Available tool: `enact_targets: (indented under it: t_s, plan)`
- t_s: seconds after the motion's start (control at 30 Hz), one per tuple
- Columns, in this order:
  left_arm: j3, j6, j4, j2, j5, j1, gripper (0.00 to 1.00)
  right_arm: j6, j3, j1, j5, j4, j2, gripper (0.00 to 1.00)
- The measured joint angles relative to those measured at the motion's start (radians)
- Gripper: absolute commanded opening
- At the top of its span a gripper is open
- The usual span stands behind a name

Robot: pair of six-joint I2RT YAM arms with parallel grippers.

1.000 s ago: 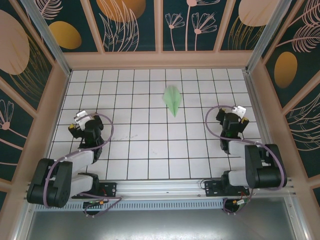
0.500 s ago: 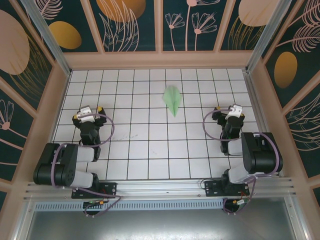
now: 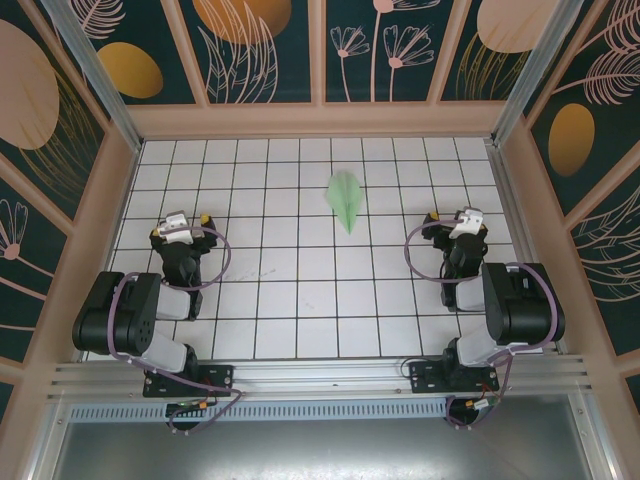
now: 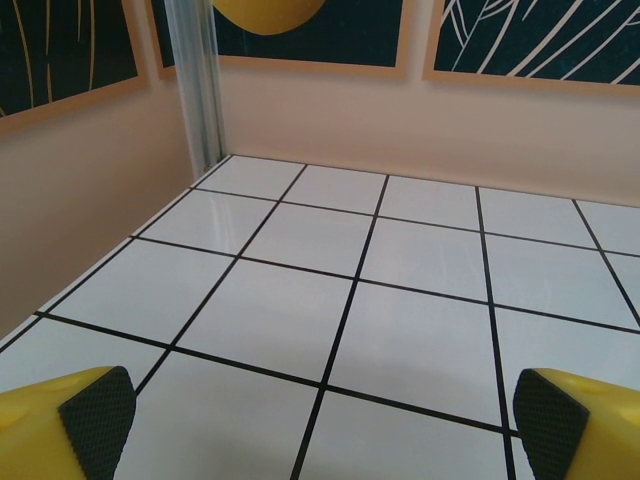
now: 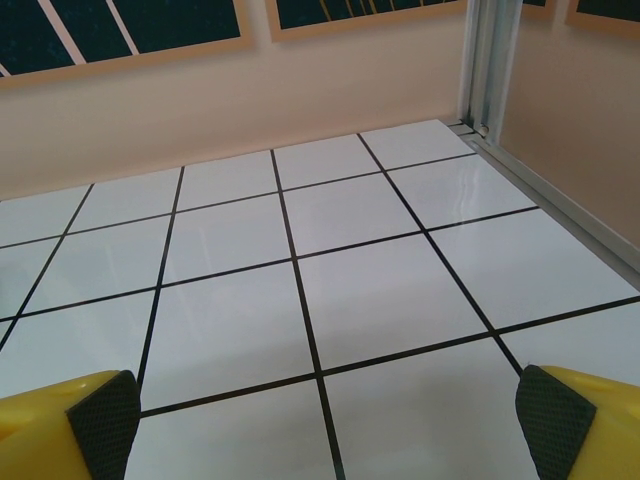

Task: Fold a paper plane with a square sheet of paper (pick it up from the middle)
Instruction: Reset both arms

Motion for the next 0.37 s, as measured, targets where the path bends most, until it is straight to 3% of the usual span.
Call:
enact_targets:
  t_s: [0.37]
  plan:
    - [0.01, 0.0, 0.0, 0.0, 0.0, 0.0, 0.99, 0.0, 0.0, 0.0, 0.0, 0.0, 0.0, 0.99]
